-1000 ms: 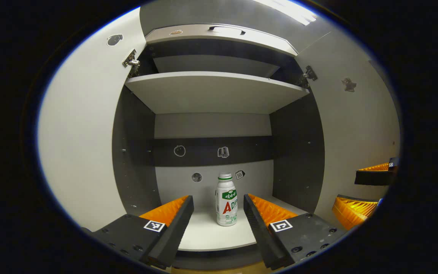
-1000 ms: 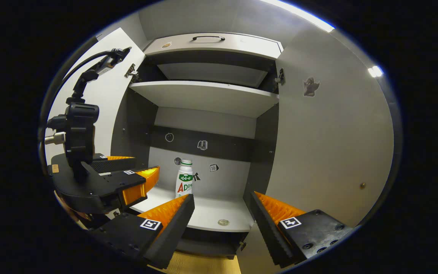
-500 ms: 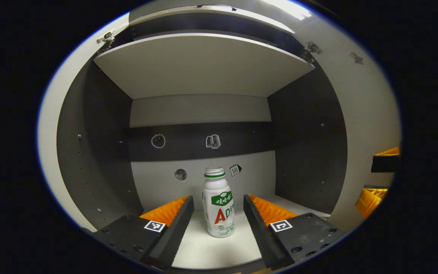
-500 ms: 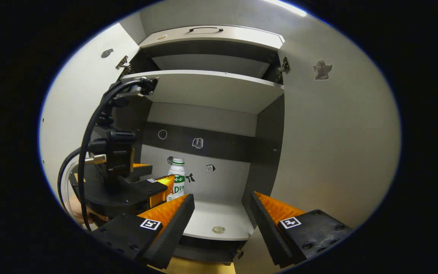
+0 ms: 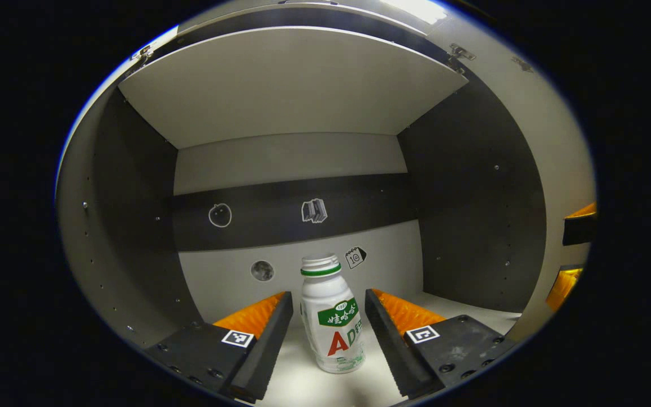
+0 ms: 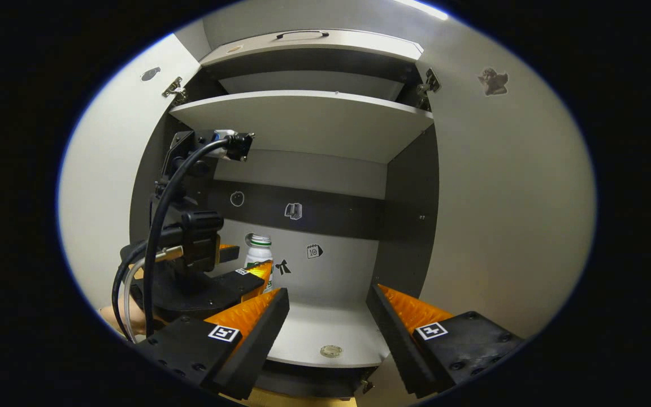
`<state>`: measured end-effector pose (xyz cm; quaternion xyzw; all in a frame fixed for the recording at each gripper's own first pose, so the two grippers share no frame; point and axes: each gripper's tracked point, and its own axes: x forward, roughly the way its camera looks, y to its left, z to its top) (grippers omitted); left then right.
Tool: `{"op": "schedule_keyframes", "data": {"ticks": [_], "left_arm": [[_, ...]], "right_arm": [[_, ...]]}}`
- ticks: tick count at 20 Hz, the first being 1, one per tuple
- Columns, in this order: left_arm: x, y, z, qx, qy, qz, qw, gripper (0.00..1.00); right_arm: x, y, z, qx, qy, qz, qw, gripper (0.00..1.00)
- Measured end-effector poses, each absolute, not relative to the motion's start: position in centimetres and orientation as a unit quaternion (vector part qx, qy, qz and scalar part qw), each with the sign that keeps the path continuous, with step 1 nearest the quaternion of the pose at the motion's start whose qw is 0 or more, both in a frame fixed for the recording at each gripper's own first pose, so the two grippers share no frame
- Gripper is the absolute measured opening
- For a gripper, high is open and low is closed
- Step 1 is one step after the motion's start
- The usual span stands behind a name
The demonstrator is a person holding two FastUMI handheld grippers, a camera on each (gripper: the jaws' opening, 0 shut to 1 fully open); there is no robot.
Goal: Grasp the bottle in the cabinet with the left hand and place it on the coaster, then close the right door with the right hand and the left door with the left hand.
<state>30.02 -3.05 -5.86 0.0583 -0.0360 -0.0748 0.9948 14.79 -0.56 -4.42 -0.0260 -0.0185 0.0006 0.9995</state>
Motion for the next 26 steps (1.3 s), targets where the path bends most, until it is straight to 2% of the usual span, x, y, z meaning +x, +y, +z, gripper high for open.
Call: {"op": "schedule_keyframes", "data": {"ticks": [12,13,18,26], "left_arm": [[33.2,-3.9,-7.6,0.056,-0.023,-0.099,0.993,0.84],[33.1,-3.9,-7.6,0.052,-0.023,-0.104,0.993,0.8],[33.0,-4.0,-7.5,0.035,-0.021,-0.106,0.994,0.77],[25.7,-2.3,-3.0,0.011,-0.047,-0.106,0.993,0.75]], "right_arm": [[17.6,-0.8,-6.4,-0.032,-0.004,-0.01,0.999,0.97],[17.7,-1.0,-6.5,-0.033,-0.004,-0.011,0.999,0.97],[17.6,-1.2,-6.4,-0.026,-0.004,-0.011,1.0,0.96],[14.6,-1.4,-3.5,-0.025,-0.033,-0.012,0.999,0.96]]}}
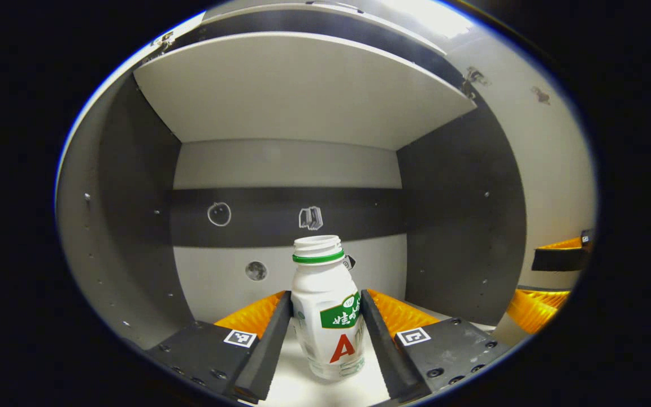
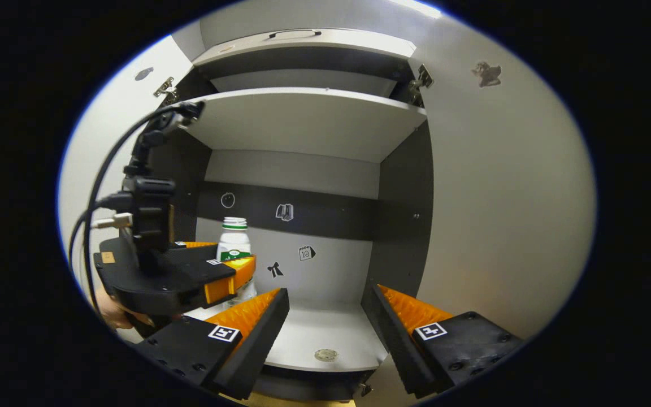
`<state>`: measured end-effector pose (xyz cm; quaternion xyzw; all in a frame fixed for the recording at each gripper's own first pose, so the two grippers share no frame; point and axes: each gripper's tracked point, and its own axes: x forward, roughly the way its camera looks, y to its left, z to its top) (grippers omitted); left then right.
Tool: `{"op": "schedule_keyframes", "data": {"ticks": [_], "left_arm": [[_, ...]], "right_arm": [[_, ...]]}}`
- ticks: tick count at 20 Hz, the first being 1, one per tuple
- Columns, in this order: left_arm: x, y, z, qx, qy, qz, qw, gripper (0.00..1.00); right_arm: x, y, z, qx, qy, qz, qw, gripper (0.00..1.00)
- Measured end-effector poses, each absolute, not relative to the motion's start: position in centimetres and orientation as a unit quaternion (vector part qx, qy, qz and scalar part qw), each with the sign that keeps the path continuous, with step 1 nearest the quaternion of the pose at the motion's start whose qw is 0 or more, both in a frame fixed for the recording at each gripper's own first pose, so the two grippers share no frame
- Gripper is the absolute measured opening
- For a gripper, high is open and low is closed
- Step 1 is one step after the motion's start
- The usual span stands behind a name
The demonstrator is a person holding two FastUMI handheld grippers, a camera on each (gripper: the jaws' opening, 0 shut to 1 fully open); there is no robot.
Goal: Grasp the bottle in the cabinet with the left hand and place it on the coaster, then close the right door with the right hand and the left door with the left hand.
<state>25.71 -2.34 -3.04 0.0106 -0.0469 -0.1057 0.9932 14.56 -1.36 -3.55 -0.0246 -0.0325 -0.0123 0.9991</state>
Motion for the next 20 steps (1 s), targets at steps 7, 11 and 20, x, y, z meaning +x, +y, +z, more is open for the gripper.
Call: {"op": "schedule_keyframes", "data": {"ticks": [7,11,20], "left_arm": [[15.6,-0.1,-1.6,0.004,-0.056,-0.089,0.994,0.76],[10.1,0.0,-2.7,0.014,-0.049,-0.09,0.995,0.77],[-1.3,-0.8,-8.9,0.002,-0.026,-0.116,0.993,0.75]], "right_arm": [[10.1,-0.1,-1.6,-0.034,-0.048,0.002,0.998,0.96],[7.3,0.5,-0.9,-0.046,-0.056,-0.003,0.997,0.96],[0.3,0.0,-2.7,-0.053,-0.031,-0.048,0.997,0.96]]}}
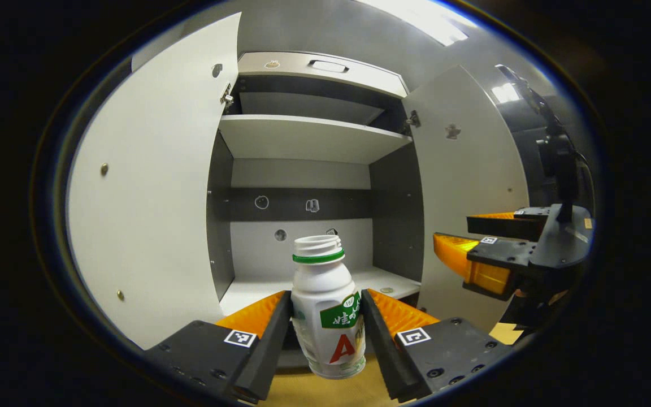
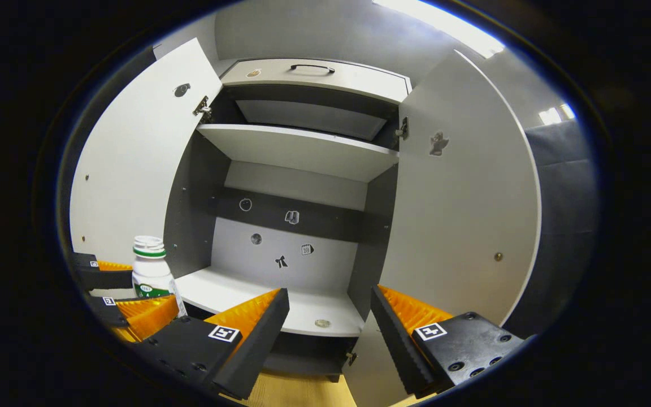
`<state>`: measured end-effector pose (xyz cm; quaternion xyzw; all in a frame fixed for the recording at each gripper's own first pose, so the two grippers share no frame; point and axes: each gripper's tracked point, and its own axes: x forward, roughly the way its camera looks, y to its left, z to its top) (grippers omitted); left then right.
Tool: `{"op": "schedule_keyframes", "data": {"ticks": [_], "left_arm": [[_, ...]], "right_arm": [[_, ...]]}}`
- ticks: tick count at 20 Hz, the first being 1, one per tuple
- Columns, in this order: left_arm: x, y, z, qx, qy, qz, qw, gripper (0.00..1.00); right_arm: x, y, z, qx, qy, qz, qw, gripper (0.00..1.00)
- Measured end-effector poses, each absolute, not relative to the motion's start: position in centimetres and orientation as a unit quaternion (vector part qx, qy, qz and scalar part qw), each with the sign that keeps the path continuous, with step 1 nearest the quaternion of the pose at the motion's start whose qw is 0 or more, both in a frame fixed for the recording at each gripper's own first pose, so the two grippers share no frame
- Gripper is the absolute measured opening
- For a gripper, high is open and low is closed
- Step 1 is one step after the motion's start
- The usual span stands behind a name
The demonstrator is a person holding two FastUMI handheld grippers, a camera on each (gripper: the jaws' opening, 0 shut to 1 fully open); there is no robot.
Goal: Grasp the bottle in the cabinet with the left hand and place it on the coaster, then close the right door with the right hand and the left door with the left hand.
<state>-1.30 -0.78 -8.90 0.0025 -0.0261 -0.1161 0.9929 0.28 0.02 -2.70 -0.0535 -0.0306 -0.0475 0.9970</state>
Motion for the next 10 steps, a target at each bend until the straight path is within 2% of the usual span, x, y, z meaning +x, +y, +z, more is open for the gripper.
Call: {"op": "schedule_keyframes", "data": {"ticks": [6,10], "left_arm": [[-6.9,-2.8,-15.6,-0.02,-0.003,-0.143,0.989,0.76],[-8.8,-2.5,-20.4,-0.026,-0.007,-0.107,0.994,0.75]], "right_arm": [[-2.0,-0.4,-5.1,-0.054,-0.024,-0.069,0.996,0.96],[-0.9,0.4,-8.5,-0.067,-0.014,-0.05,0.996,0.96]]}}
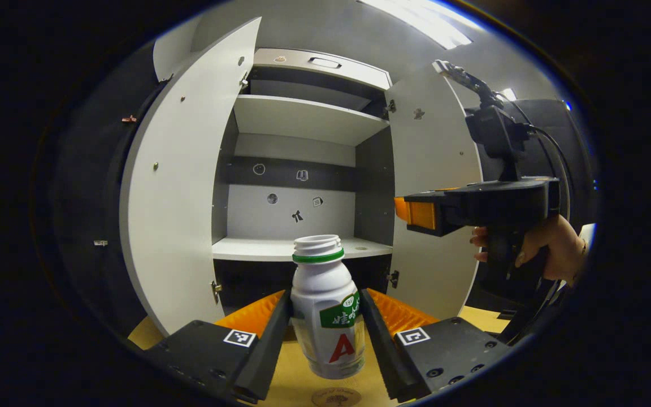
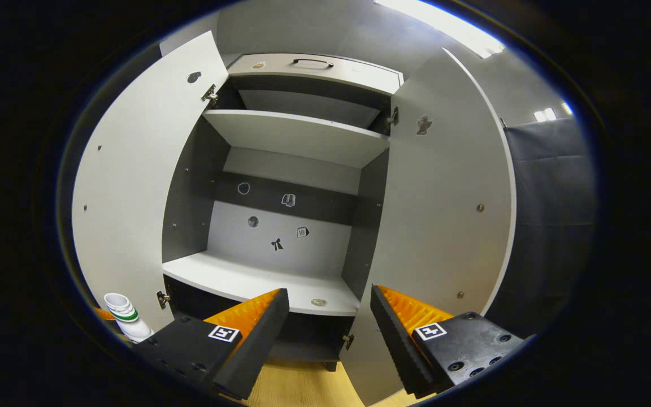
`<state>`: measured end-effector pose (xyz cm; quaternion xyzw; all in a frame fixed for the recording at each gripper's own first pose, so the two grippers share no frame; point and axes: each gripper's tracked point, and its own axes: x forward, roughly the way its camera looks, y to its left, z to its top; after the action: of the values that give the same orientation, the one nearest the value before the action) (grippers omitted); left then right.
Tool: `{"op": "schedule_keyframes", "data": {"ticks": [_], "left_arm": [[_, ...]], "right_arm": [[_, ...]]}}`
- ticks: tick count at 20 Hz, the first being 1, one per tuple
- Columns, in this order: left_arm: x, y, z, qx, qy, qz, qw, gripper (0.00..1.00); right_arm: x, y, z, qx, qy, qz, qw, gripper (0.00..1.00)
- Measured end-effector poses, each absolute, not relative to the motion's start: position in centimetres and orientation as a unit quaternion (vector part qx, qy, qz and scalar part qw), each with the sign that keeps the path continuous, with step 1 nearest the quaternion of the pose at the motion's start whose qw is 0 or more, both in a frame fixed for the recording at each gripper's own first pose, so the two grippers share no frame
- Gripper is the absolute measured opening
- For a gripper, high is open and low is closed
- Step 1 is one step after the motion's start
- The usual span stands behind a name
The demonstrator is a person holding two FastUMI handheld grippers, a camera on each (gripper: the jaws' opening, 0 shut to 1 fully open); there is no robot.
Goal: Grasp the bottle in the cabinet with the left hand and place it on the coaster, then close the right door with the right hand and the left door with the left hand.
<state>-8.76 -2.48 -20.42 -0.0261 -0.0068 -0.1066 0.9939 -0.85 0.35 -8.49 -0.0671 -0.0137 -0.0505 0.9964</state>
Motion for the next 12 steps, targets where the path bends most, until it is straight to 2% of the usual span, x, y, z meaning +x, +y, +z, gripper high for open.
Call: {"op": "schedule_keyframes", "data": {"ticks": [12], "left_arm": [[-9.0,-5.0,-34.5,0.021,0.006,-0.035,0.999,0.75]], "right_arm": [[-1.7,1.8,-19.8,-0.062,0.029,0.016,0.998,0.96]]}}
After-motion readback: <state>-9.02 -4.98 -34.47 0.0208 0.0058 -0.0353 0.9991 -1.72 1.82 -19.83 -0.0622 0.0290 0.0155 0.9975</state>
